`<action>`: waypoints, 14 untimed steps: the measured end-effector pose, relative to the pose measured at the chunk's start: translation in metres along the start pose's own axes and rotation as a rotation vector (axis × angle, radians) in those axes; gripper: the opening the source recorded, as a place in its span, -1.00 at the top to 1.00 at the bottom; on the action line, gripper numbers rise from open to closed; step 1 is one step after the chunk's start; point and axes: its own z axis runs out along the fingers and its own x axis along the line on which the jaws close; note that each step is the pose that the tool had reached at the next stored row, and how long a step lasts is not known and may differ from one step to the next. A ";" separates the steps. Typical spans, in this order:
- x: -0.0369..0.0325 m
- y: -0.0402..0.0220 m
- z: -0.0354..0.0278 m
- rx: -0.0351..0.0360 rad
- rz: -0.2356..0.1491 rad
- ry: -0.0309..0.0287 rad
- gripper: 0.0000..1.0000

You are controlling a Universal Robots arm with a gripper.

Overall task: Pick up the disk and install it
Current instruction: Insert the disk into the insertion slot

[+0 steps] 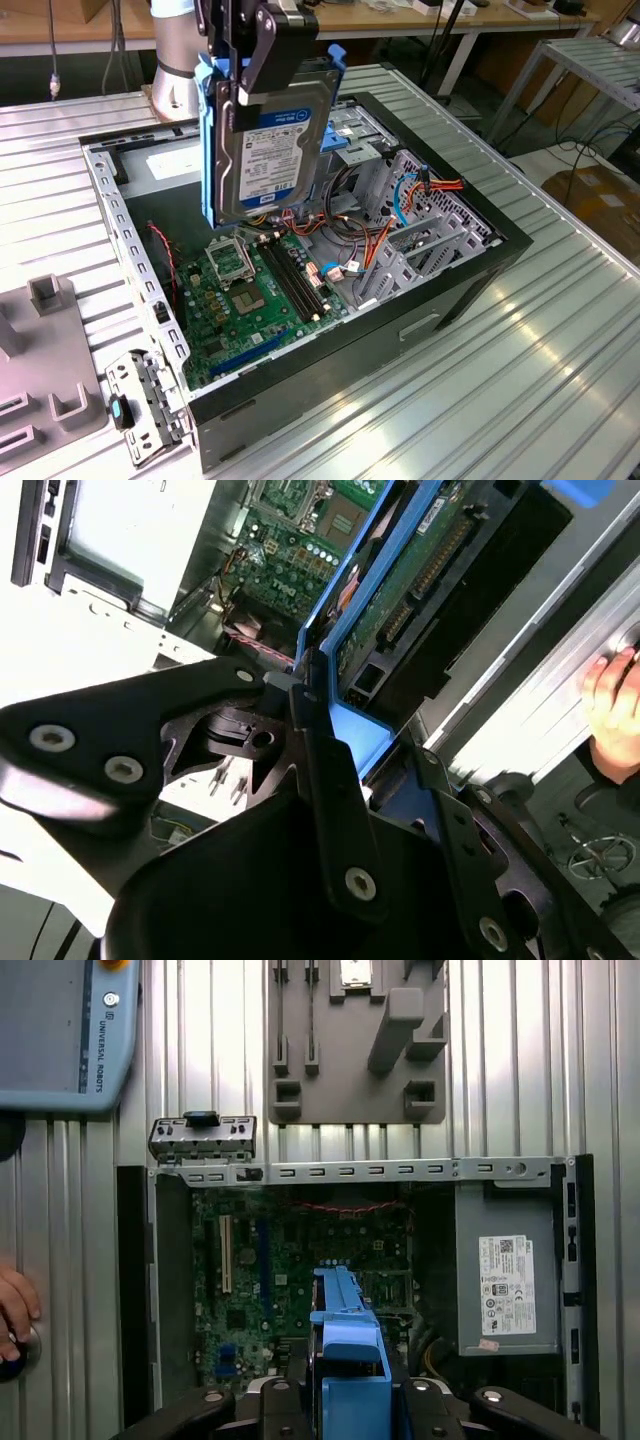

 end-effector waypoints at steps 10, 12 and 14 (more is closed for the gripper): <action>0.0036 -0.0155 0.0001 0.0001 0.000 0.0004 0.26; 0.0042 -0.0170 0.0001 0.0001 0.000 0.0008 0.26; 0.0049 -0.0191 0.0000 0.0000 0.000 0.0016 0.26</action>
